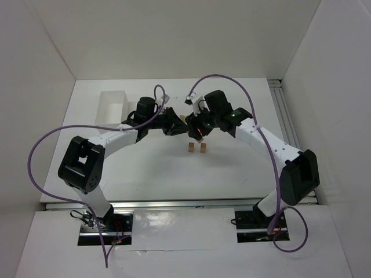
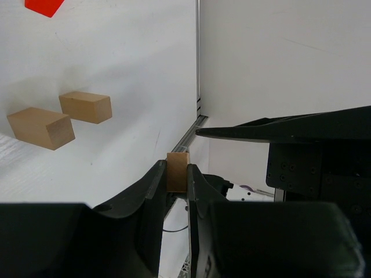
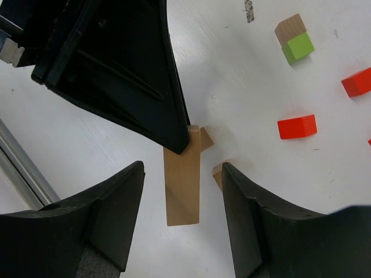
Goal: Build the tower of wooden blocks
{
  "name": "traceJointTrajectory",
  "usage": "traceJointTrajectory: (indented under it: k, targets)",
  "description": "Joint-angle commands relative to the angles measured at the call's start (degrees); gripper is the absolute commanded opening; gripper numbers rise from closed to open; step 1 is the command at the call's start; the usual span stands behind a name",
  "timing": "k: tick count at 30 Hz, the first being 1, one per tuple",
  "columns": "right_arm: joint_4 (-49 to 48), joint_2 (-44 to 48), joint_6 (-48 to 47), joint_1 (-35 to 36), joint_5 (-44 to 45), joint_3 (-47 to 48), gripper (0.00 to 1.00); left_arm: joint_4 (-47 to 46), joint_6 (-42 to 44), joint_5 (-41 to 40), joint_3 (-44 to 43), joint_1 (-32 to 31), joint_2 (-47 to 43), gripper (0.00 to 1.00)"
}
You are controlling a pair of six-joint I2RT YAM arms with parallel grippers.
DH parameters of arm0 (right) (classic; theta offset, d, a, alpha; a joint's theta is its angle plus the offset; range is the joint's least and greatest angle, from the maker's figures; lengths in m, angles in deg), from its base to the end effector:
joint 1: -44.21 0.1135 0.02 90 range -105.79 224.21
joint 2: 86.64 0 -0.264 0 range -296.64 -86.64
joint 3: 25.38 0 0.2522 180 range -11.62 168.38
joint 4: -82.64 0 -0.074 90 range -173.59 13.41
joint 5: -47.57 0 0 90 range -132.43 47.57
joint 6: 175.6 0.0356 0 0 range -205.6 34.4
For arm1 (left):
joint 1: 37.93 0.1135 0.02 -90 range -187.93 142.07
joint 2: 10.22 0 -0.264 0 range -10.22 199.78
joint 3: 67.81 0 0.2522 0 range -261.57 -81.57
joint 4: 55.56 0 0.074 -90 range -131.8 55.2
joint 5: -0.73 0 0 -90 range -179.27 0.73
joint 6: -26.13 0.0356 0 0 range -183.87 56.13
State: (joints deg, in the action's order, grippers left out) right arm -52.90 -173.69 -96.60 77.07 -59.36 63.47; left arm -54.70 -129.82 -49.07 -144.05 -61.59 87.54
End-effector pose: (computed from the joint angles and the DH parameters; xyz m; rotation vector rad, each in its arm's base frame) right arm 0.2783 0.1921 0.3118 -1.0114 2.1051 0.5342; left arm 0.3423 -0.1751 0.2440 -0.2931 2.2643 -1.6223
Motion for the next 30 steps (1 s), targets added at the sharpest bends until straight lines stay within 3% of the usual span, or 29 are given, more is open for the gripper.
traceJointTrajectory:
  k: [1,11,15,22,27,30]
  targets:
    - [-0.90,-0.93,-0.25,0.45,-1.27,2.69,0.63,-2.65,0.56,1.81,-0.28,0.11,-0.20,0.00]
    - [-1.52,-1.46,-0.25,0.45,-0.65,1.11,0.60,-3.79,0.56,1.81,0.78,0.63,-0.72,0.00]
    - [-0.99,-1.98,-0.25,0.45,-0.65,1.11,0.51,-4.32,0.04,1.81,0.78,0.63,-1.25,0.00]
    - [-0.99,-1.99,-0.25,0.45,-0.12,0.58,0.48,-4.32,0.04,2.33,1.31,0.63,-1.25,0.00]
    - [-1.52,-2.52,0.28,0.45,-0.12,0.58,0.34,-4.32,0.04,2.33,1.31,0.63,-1.25,0.00]
    - [-1.52,-2.52,0.28,0.45,0.49,0.58,0.31,-4.32,0.04,2.33,1.31,0.63,-1.25,0.00]
